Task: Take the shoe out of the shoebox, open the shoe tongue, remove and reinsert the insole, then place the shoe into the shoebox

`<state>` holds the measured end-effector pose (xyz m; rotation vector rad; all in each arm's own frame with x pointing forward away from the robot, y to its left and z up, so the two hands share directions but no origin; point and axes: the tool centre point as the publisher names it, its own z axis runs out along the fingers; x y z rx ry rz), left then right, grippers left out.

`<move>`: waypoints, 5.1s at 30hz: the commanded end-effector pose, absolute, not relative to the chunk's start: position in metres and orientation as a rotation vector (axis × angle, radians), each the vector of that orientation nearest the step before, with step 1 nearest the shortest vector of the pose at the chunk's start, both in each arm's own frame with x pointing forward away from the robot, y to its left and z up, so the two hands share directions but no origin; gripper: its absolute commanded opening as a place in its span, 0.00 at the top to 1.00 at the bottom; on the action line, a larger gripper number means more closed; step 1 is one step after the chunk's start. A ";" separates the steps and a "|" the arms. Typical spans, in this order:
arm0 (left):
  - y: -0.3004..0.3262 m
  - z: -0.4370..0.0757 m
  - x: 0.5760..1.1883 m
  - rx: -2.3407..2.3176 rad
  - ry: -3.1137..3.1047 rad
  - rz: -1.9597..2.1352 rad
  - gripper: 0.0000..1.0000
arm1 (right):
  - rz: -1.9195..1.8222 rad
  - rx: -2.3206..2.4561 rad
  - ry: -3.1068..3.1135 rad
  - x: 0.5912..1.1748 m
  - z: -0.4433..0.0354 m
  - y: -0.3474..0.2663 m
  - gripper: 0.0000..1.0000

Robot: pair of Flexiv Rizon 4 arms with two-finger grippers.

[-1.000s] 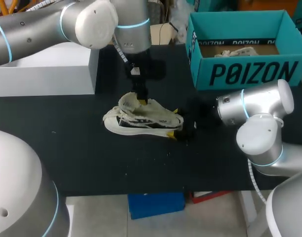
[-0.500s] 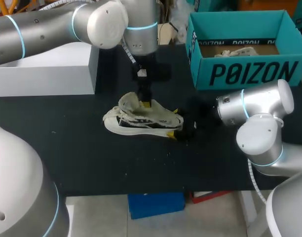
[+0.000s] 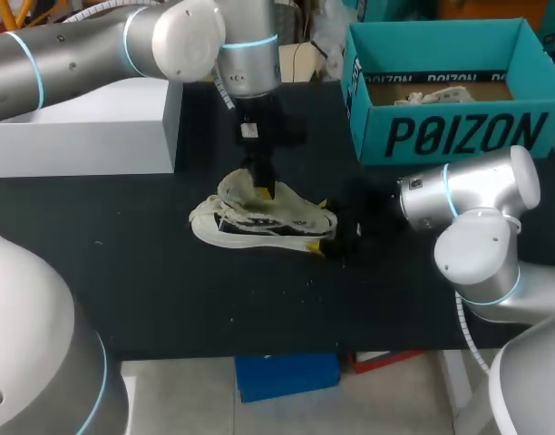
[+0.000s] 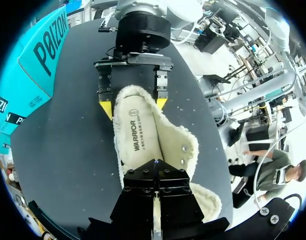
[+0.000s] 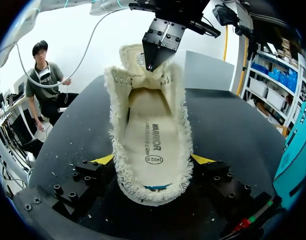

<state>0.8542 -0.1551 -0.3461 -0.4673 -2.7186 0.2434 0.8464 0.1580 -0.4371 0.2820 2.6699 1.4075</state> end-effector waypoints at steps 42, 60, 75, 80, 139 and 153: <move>-0.171 -0.418 0.817 -0.438 -2.670 0.190 1.00 | 1.408 0.283 2.670 0.847 -0.439 0.157 0.92; -0.166 -0.427 0.817 -0.369 -2.724 0.165 1.00 | 1.408 0.283 2.670 0.847 -0.439 0.157 0.90; -0.167 -0.421 0.819 -0.366 -2.757 0.164 0.54 | 1.408 0.283 2.670 0.847 -0.439 0.157 0.85; -0.164 -0.424 0.821 -0.303 -2.835 0.090 0.55 | 1.408 0.283 2.670 0.847 -0.439 0.157 0.84; -0.132 -0.437 0.854 -0.110 -3.603 -0.015 1.00 | 1.408 0.283 2.670 0.847 -0.439 0.157 0.83; -0.140 -0.415 0.834 -0.221 -3.219 0.127 1.00 | 1.408 0.283 2.670 0.847 -0.439 0.157 0.89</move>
